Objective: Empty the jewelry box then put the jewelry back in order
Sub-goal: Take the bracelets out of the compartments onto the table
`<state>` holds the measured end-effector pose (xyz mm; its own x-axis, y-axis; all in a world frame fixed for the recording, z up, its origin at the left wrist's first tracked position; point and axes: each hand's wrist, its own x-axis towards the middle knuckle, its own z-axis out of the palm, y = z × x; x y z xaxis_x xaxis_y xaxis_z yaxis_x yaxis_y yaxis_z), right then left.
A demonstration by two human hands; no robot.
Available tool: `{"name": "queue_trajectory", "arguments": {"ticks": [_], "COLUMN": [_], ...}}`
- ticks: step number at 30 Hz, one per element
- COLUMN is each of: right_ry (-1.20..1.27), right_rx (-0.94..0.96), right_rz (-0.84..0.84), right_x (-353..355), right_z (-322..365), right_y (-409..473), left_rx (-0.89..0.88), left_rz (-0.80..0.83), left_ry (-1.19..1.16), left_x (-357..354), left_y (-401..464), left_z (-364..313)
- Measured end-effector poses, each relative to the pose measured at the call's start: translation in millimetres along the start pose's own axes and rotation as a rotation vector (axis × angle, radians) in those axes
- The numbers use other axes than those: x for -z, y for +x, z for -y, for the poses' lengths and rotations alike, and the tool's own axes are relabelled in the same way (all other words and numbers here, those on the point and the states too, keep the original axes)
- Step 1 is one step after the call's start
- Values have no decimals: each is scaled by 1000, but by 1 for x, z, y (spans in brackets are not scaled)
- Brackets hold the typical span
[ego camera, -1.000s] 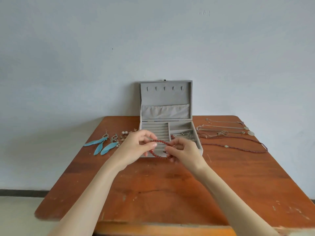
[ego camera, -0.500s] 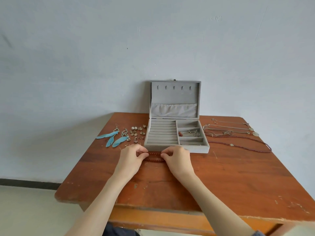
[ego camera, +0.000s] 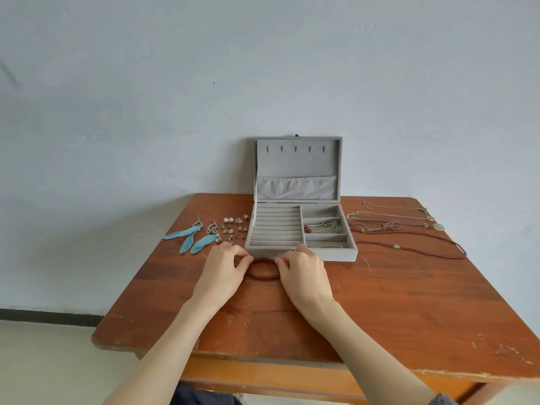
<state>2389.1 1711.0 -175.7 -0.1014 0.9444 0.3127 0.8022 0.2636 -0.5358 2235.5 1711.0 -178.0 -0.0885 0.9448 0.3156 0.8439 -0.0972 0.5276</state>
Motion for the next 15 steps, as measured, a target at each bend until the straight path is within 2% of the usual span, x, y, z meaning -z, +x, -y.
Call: {"name": "queue_trajectory", "arguments": {"ticks": [6,11,15], "right_ry": [95,26,-117], "right_rx": [30,-37,-145], "right_rz": [-144,-238,-177], "right_x": [28,47,53], "right_z": [-26,-66,-92], "right_y": [12,43,73], "left_rx": [-167,-279,-298], "left_rz": [-65,83,129], "left_ry": [-54,-5,32], "left_x": [5,-14,-35], "left_y": [12,44,69], "left_z": [-23,-52,-70]}}
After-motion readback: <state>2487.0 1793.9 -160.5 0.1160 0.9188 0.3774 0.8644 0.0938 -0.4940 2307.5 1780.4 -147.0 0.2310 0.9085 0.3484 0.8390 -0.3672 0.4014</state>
